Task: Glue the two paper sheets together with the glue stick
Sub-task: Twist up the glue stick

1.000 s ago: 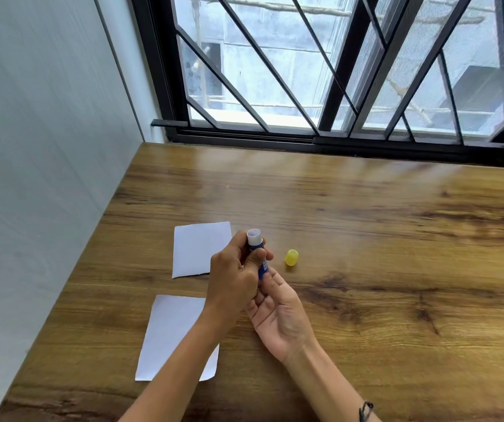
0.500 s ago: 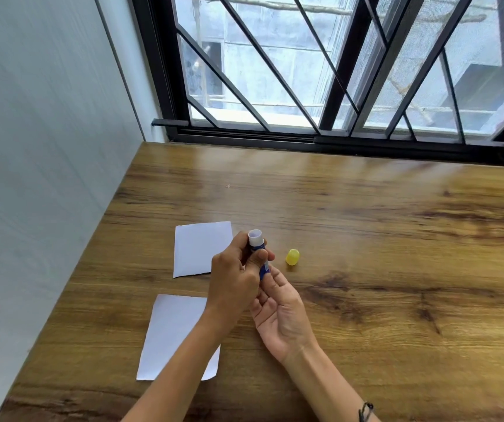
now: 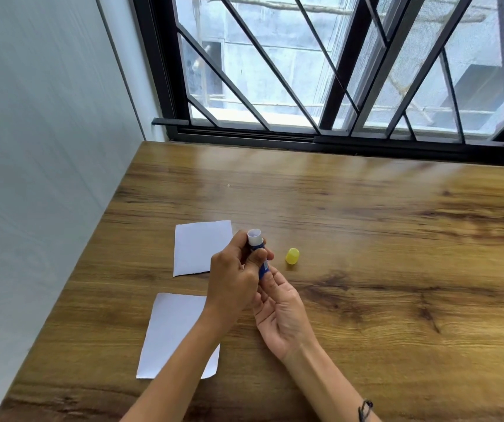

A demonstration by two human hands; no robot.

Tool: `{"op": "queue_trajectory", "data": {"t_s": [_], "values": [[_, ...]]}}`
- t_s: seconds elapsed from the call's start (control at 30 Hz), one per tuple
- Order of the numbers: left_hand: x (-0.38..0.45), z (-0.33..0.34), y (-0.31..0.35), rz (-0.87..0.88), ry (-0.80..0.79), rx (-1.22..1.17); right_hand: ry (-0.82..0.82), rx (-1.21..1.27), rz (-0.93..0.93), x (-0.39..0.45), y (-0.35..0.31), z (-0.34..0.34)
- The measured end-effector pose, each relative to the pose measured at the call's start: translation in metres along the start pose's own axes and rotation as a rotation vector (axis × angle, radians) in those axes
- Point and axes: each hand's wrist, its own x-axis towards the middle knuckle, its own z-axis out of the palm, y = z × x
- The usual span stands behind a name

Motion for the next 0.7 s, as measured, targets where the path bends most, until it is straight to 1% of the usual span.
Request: {"op": "queue_trajectory", "data": {"t_s": [0.17, 0.27, 0.4, 0.6, 0.7], "values": [[-0.0006, 0.0017, -0.0001, 0.004, -0.006, 0.017, 0.054, -0.062, 0.012, -0.001, 0.0011, 0.0015], [0.0003, 0.0014, 0.0007, 0.006, 0.002, 0.006, 0.028, -0.087, -0.004, -0.0012, 0.002, 0.0], [0.0008, -0.0001, 0.0032, 0.006, 0.003, -0.009, -0.034, -0.038, -0.03, 0.0002, 0.0004, -0.0008], [-0.0005, 0.0038, 0.0002, 0.024, -0.008, 0.036, 0.048, -0.092, 0.004, 0.0009, 0.0031, 0.0004], [-0.0002, 0.0031, 0.0002, 0.015, -0.002, 0.012, 0.04, -0.097, 0.02, 0.0008, 0.0038, -0.0003]]}}
